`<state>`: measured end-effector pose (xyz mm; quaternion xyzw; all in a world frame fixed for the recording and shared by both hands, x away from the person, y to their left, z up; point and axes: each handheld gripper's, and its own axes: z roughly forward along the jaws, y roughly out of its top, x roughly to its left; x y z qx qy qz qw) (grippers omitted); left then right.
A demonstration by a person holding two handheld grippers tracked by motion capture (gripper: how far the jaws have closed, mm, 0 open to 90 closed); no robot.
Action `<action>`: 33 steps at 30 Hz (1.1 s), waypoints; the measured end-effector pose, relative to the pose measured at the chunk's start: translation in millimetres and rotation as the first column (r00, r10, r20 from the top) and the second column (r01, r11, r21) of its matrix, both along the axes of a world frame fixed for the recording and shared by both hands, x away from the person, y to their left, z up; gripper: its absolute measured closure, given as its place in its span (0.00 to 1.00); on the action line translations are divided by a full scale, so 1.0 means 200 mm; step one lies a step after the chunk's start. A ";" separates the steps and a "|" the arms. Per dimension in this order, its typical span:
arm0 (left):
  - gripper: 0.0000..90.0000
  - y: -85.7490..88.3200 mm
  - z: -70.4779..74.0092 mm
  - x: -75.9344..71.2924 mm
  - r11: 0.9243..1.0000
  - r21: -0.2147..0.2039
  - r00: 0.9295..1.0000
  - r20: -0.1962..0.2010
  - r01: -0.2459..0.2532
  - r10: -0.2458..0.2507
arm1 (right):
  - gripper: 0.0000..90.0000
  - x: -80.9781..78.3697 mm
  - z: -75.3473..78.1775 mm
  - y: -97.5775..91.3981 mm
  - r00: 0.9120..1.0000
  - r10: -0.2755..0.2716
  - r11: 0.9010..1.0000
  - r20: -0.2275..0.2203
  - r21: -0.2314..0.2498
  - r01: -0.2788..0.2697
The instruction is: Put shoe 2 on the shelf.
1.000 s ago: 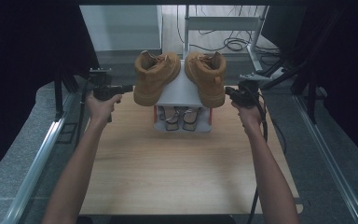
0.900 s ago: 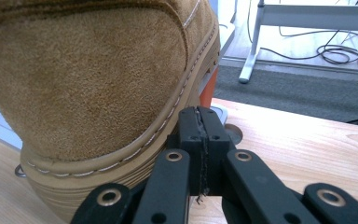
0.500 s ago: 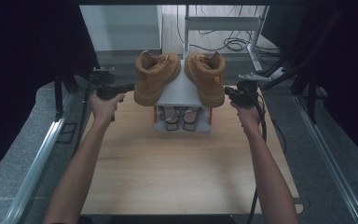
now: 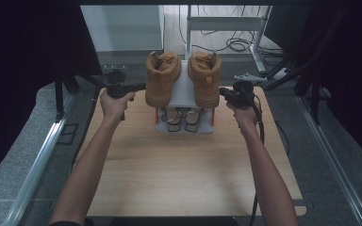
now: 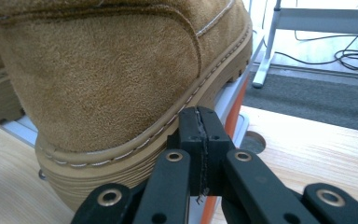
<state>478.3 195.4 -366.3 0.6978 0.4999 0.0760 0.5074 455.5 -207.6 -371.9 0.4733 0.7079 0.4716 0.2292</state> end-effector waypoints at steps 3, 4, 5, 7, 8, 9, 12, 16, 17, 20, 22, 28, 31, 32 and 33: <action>1.00 -0.03 0.00 0.01 1.000 -0.001 1.000 0.001 0.004 -0.004 | 0.99 0.00 0.00 0.01 1.000 0.009 1.000 0.000 0.005 -0.009; 1.00 -0.04 0.01 0.01 1.000 0.000 1.000 0.002 0.008 -0.008 | 0.99 0.00 0.00 0.02 1.000 0.011 1.000 0.001 0.008 -0.011; 1.00 -0.05 0.01 0.01 1.000 0.000 1.000 0.003 0.007 -0.007 | 0.99 0.00 0.00 0.02 1.000 0.011 1.000 0.001 0.008 -0.011; 1.00 -0.07 0.01 0.02 1.000 0.019 1.000 0.010 0.007 -0.007 | 0.99 0.00 0.00 0.02 1.000 0.011 1.000 0.005 0.010 -0.011; 1.00 -0.08 0.02 0.02 1.000 0.026 1.000 0.010 0.016 -0.016 | 0.99 0.00 -0.01 0.02 1.000 0.015 1.000 0.005 0.013 -0.015; 1.00 -0.08 0.02 0.02 1.000 0.026 1.000 0.010 0.016 -0.016 | 0.99 0.00 -0.01 0.02 1.000 0.015 1.000 0.005 0.013 -0.015; 1.00 -0.11 0.01 0.03 0.999 0.014 1.000 0.003 0.030 -0.030 | 0.99 0.01 -0.01 0.03 1.000 0.022 1.000 0.005 0.019 -0.022; 1.00 -0.13 0.01 0.03 0.999 0.012 0.999 0.001 0.044 -0.044 | 0.99 0.00 -0.01 0.06 1.000 0.028 0.999 0.010 0.022 -0.028; 1.00 -0.13 0.01 0.03 0.999 0.012 0.999 0.000 0.045 -0.045 | 0.99 0.00 -0.01 0.06 1.000 0.028 0.999 0.010 0.022 -0.028; 1.00 -0.14 0.01 0.04 0.999 0.006 0.999 -0.007 0.050 -0.050 | 0.99 0.01 -0.01 0.08 0.999 0.036 0.999 0.013 0.018 -0.036; 1.00 -0.14 0.01 0.04 0.999 0.001 0.999 -0.010 0.052 -0.051 | 0.99 0.01 -0.02 0.09 0.999 0.036 0.999 0.014 0.020 -0.037; 1.00 -0.17 0.00 0.05 0.998 0.001 0.998 -0.009 0.057 -0.057 | 1.00 0.01 -0.03 0.11 0.999 0.033 0.999 0.015 0.029 -0.034; 1.00 -0.18 0.00 0.05 0.999 0.003 0.999 -0.008 0.053 -0.053 | 1.00 0.01 -0.03 0.12 0.999 0.033 0.999 0.015 0.027 -0.034; 1.00 -0.18 0.00 0.04 0.999 0.009 0.999 -0.005 0.052 -0.052 | 1.00 0.01 -0.03 0.13 0.999 0.027 0.999 0.020 0.023 -0.027; 1.00 -0.18 0.00 0.04 0.999 0.009 0.999 -0.005 0.052 -0.052 | 1.00 0.01 -0.03 0.13 0.999 0.027 0.999 0.020 0.023 -0.027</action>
